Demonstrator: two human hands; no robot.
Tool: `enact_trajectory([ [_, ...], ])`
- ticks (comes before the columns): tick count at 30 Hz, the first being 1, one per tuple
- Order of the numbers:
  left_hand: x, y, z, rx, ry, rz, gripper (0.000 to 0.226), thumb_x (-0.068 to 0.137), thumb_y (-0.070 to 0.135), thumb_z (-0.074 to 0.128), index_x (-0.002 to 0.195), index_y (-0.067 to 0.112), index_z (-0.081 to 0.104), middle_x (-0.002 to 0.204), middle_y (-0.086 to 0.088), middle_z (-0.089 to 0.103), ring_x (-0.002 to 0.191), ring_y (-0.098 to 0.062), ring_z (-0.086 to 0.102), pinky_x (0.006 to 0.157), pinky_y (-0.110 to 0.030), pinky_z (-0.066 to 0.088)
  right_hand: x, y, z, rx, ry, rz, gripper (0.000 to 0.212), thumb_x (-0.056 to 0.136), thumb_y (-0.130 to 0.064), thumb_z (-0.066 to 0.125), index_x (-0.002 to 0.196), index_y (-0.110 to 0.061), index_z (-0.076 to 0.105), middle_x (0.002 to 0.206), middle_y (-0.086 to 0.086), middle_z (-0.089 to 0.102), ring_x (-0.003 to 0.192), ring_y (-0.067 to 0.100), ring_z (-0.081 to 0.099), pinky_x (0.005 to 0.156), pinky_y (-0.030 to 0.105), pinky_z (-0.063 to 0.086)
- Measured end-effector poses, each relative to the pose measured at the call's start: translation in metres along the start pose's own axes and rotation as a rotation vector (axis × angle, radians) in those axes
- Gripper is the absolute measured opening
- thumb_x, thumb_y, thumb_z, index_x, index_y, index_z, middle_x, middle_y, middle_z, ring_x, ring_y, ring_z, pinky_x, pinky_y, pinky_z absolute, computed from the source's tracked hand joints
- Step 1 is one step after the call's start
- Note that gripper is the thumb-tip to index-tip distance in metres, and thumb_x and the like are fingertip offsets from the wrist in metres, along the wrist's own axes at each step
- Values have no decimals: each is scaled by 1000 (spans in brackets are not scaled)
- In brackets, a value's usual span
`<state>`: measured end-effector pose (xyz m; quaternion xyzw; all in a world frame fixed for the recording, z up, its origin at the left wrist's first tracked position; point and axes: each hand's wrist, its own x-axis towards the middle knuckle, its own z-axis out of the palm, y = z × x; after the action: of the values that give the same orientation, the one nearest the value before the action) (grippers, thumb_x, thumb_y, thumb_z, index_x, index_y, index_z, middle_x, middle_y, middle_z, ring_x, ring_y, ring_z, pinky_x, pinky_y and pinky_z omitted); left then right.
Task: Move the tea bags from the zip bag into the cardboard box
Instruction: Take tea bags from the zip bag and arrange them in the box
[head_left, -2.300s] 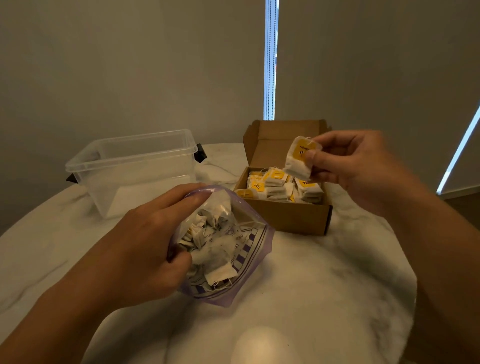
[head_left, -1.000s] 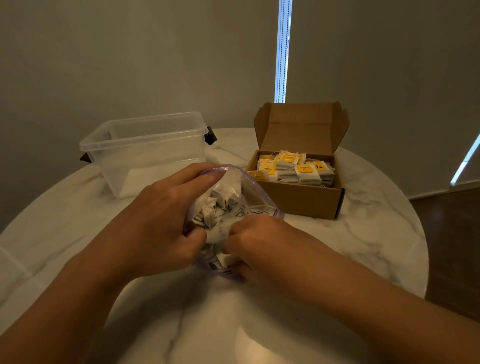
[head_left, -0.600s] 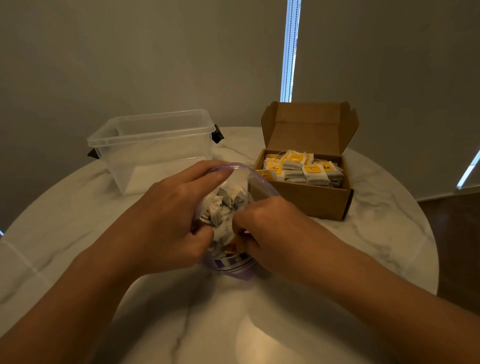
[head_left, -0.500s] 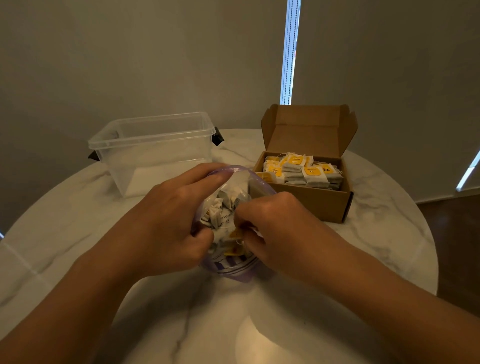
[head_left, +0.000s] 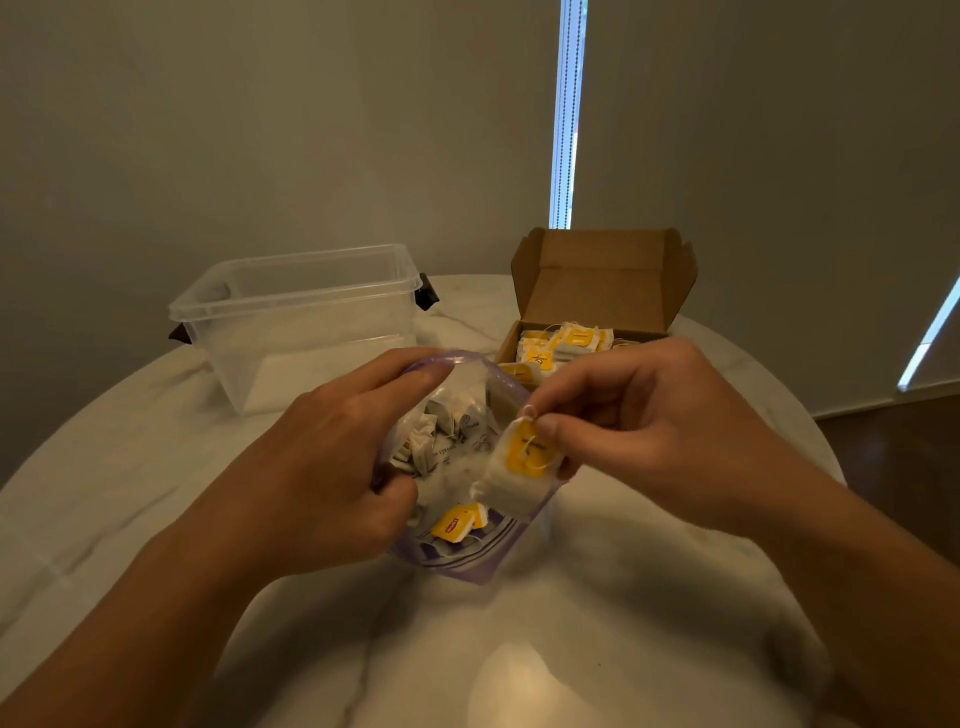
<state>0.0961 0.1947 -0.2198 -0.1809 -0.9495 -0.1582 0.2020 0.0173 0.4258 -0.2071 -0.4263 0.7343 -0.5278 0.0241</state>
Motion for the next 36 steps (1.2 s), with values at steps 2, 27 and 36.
enact_trajectory([
  [2, 0, -1, 1, 6, 2, -8, 80, 67, 15, 56, 146, 20, 46, 142, 14, 48, 88, 22, 49, 63, 1, 37, -2, 5, -12, 103, 19, 59, 12, 81, -9, 69, 90, -13, 74, 86, -1, 75, 80, 15, 73, 63, 23, 57],
  [27, 0, -3, -1, -10, 10, 9, 74, 72, 19, 55, 146, 20, 47, 139, 12, 51, 96, 17, 53, 64, 4, 38, 102, 57, -57, -86, 172, 313, 11, 88, -5, 66, 98, -7, 70, 96, 8, 71, 79, 19, 73, 63, 28, 60],
  [36, 1, -2, -1, -1, 6, 8, 75, 70, 14, 58, 145, 16, 48, 139, 9, 52, 96, 23, 50, 66, 4, 38, 131, 71, -44, -255, 60, 324, 11, 88, -6, 67, 98, -7, 71, 93, 8, 70, 74, 18, 73, 62, 25, 60],
])
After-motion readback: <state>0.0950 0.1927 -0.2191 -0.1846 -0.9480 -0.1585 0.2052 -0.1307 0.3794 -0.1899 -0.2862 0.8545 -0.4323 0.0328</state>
